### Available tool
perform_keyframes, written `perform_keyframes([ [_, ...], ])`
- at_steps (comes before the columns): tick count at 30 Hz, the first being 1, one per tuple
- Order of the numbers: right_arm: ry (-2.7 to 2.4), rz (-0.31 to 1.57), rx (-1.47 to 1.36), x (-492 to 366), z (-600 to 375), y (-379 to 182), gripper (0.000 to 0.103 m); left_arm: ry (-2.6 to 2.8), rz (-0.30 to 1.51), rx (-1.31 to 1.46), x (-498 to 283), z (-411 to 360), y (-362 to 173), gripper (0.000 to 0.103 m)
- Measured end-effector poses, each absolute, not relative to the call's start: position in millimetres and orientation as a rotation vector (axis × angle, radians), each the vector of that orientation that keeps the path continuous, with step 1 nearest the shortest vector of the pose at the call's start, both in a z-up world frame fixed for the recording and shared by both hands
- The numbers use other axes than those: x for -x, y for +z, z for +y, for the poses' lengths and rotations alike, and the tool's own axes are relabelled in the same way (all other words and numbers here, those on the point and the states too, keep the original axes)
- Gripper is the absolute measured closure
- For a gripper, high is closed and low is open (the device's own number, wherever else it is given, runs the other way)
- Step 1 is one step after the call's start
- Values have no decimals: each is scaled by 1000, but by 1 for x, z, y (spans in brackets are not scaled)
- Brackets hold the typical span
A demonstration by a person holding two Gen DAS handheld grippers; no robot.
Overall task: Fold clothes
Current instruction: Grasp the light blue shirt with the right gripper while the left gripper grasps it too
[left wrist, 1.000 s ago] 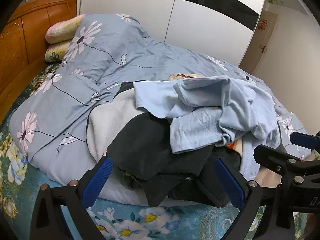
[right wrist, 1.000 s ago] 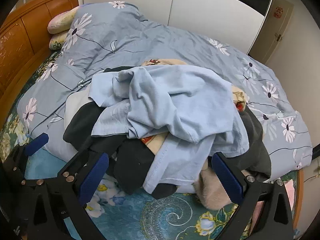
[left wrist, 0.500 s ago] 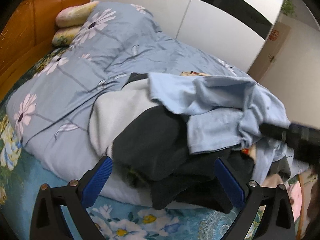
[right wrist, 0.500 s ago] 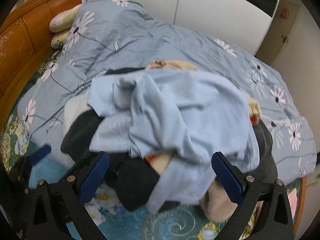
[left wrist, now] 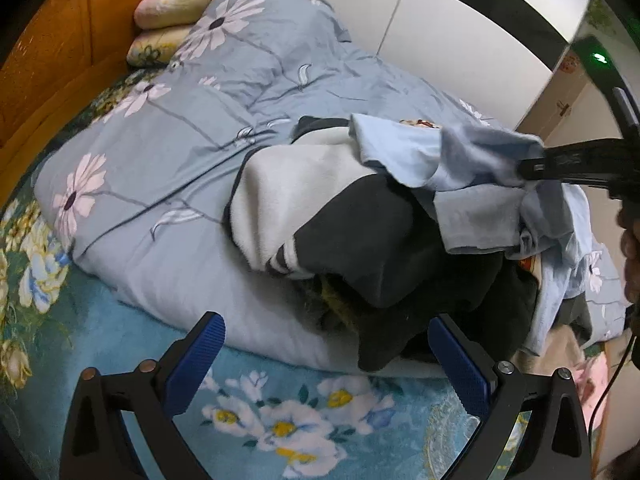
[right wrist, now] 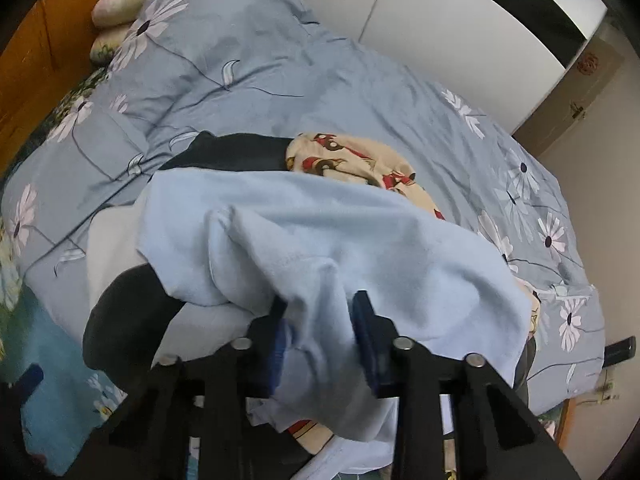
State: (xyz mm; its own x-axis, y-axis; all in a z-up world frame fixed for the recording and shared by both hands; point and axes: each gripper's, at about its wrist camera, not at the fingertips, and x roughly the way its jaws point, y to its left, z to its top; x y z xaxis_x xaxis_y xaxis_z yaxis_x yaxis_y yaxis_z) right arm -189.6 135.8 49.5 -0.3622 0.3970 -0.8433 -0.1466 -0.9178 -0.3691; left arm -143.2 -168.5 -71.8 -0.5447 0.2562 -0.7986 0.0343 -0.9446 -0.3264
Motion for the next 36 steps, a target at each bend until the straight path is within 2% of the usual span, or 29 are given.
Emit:
perform_keyframes([
  [1, 2329, -307, 1524, 188, 138, 54, 89, 2608, -498, 1436, 141, -172, -72, 0],
  [2, 2337, -301, 1488, 182, 140, 64, 95, 2604, -533, 1445, 139, -176, -71, 0],
  [7, 2380, -271, 1316, 145, 148, 117, 98, 2539, -728, 1489, 130, -184, -66, 1],
  [13, 2387, -195, 1212, 73, 161, 156, 98, 2259, -1169, 1437, 135, -180, -59, 1],
  [16, 2383, -153, 1194, 39, 168, 164, 98, 2124, -1328, 1424, 148, -169, -62, 2],
  [23, 2394, -139, 1100, -22, 170, 199, 98, 1972, -1421, 1448, 180, -135, -73, 16],
  [26, 2397, -134, 1089, -37, 175, 209, 98, 1893, -1441, 1488, 186, -118, -87, 27],
  [28, 2396, -133, 1084, -45, 178, 214, 98, 1859, -1481, 1494, 186, -113, -94, 52],
  [29, 2395, -128, 1083, -48, 180, 216, 98, 1841, -1500, 1497, 186, -110, -97, 57],
  [31, 2394, -119, 1082, -53, 182, 219, 98, 1793, -1560, 1470, 184, -108, -100, 76],
  [32, 2396, -114, 1083, -54, 183, 220, 98, 1802, -1560, 1456, 183, -107, -96, 81],
  [33, 2397, -119, 1087, -55, 182, 221, 98, 1811, -1560, 1442, 183, -107, -92, 95],
  [36, 2404, -143, 1091, -59, 180, 224, 98, 1884, -1516, 1393, 180, -107, -73, 100],
])
